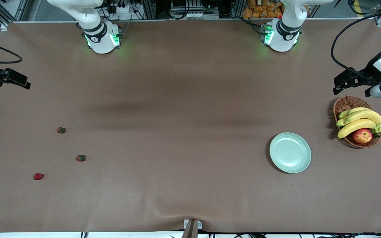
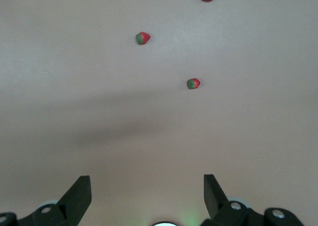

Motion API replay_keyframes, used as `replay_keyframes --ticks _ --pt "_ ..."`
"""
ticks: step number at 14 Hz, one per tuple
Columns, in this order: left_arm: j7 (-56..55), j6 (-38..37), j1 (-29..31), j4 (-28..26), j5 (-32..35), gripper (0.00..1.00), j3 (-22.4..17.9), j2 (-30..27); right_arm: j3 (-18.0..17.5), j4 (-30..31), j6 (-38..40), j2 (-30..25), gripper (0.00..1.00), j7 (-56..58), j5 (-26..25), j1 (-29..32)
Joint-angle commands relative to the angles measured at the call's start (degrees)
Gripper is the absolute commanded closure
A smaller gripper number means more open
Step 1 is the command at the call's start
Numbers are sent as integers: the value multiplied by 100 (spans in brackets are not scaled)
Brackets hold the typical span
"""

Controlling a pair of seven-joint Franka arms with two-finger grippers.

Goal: Collect all strawberries into plate
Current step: 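Reach the right gripper toward the scattered red strawberries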

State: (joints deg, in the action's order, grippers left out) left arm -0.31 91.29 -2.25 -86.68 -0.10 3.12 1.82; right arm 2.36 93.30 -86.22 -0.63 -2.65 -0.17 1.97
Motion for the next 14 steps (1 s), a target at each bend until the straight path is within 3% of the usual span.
replay_keyframes --ticks 1,6,14 --pt "-48 -77 23 55 -52 0 40 -6 -51 328 -288 27 0 81 26 146" --pt "-13 -191 40 29 -52 0 66 -6 -42 435 -1000 641 0 81 -18 164" --pt "-12 -253 31 46 -43 0 31 -15 -60 -294 -2634 2732 0 116 8 -99"
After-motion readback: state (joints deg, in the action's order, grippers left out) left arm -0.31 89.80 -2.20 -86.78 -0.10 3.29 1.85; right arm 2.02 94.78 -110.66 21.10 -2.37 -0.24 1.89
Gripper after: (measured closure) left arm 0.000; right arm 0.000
